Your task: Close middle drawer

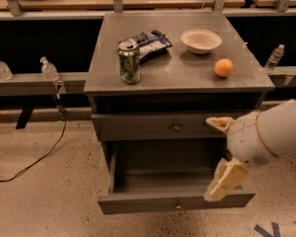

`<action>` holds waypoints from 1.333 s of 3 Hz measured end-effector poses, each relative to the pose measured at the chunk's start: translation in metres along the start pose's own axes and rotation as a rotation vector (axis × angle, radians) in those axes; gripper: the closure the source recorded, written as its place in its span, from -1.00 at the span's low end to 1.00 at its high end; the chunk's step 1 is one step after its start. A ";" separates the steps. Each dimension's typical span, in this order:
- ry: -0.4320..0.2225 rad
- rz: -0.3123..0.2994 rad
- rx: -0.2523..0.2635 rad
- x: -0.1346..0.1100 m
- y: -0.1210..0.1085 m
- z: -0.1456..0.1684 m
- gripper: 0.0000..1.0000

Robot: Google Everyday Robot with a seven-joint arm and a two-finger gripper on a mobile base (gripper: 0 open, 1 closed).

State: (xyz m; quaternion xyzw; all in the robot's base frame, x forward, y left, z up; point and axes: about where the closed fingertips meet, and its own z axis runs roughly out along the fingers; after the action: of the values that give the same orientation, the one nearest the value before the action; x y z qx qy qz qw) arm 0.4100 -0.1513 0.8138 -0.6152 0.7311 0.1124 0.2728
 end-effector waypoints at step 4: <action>-0.291 0.063 -0.056 0.064 0.017 0.154 -1.00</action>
Offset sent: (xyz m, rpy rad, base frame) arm 0.0224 0.0071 -0.0591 0.0971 0.0841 0.0105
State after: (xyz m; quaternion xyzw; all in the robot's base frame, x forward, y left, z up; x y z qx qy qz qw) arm 0.4276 -0.1241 0.6492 -0.5764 0.6995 0.2295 0.3548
